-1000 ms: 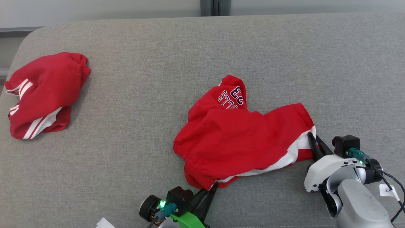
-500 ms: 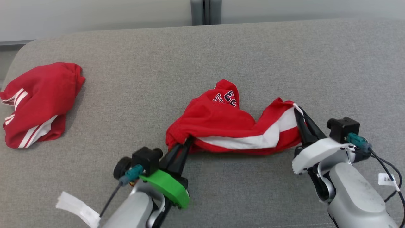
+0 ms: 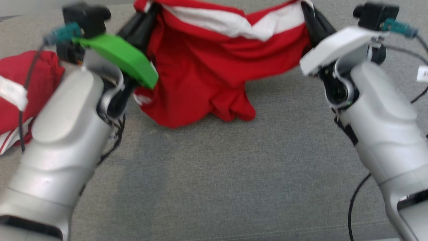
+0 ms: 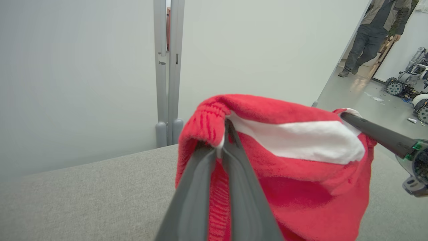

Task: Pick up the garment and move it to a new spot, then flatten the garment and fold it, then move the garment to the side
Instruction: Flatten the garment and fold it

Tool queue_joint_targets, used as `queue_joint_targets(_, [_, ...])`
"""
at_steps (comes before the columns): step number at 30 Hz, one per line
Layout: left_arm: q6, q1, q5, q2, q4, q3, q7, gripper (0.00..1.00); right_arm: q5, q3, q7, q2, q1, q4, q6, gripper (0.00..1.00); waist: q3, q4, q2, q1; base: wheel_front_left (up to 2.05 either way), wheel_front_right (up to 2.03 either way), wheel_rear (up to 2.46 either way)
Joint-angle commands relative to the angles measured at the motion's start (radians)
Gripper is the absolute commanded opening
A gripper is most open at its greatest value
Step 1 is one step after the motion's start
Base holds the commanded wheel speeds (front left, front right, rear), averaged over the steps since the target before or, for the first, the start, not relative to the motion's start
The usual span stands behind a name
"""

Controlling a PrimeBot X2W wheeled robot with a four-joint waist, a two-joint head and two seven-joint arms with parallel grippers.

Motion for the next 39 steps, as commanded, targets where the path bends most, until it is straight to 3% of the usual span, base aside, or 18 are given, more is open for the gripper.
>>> queue_joint_targets(1, [-0.003,-0.087,-0.026,0.005,0.024,0.011,0.015,0.00,0.031,-0.009,0.006,-0.002,-0.082,0.015,-0.001,0.00,0.092,-0.038,-0.0001,0.0000,0.00,0.00,0.00])
queue_joint_targets(11, [-0.003,-0.601,-0.100,-0.023,0.202,0.030,0.015,0.00,0.172,-0.098,-0.002,0.045,-0.582,0.206,-0.001,0.00,0.192,-0.058,-0.0001,0.0000,0.00,0.00,0.00])
queue_joint_targets(16, [-0.003,-0.749,-0.119,-0.042,0.245,0.016,-0.039,0.00,0.173,-0.107,-0.027,0.045,-0.735,0.289,-0.001,0.00,0.208,-0.052,-0.0001,0.0000,0.00,0.00,0.00])
queue_joint_targets(19, [-0.003,-0.756,-0.145,-0.050,0.249,-0.005,-0.064,0.00,0.175,-0.089,-0.027,0.041,-0.754,0.316,-0.001,0.00,0.217,-0.046,-0.0001,0.0000,0.00,0.00,0.00])
queue_joint_targets(28, [-0.003,-0.527,-0.235,-0.012,0.200,-0.144,-0.145,0.00,0.229,0.005,-0.033,0.002,-0.554,0.293,-0.001,0.00,0.224,-0.041,-0.0001,0.0000,0.00,0.00,0.00])
queue_joint_targets(33, [-0.003,-0.319,-0.287,0.022,0.125,-0.195,-0.194,0.00,0.292,0.063,-0.036,-0.037,-0.350,0.227,-0.001,0.00,0.190,-0.041,-0.0001,0.0000,0.00,0.00,0.00])
queue_joint_targets(39, [-0.003,-0.062,-0.268,0.048,0.024,-0.204,-0.212,0.00,0.399,0.112,-0.037,-0.097,-0.092,0.110,-0.001,0.00,0.119,-0.027,-0.0001,0.0000,0.00,0.00,0.00])
